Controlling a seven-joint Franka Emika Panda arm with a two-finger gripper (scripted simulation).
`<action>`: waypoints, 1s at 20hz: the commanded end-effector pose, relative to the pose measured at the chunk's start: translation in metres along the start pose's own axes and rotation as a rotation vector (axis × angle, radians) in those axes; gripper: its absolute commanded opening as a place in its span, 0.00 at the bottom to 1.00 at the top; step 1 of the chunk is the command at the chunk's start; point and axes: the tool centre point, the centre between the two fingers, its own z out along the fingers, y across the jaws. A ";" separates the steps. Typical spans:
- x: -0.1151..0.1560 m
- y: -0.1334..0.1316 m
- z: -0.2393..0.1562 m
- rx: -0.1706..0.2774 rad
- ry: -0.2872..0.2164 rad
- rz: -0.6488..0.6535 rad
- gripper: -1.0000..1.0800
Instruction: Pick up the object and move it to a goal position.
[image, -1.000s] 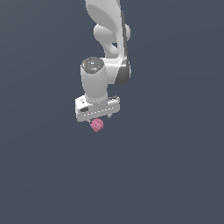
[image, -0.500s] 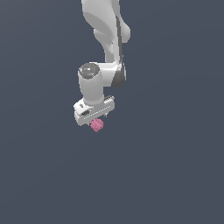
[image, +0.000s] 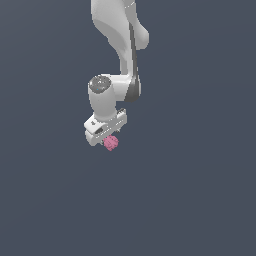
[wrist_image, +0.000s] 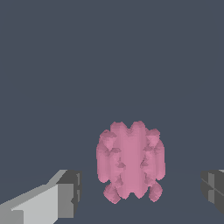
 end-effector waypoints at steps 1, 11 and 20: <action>-0.002 0.000 0.002 0.001 0.000 -0.026 0.96; -0.004 -0.001 0.007 0.002 0.000 -0.045 0.96; -0.004 -0.002 0.045 0.003 0.001 -0.049 0.96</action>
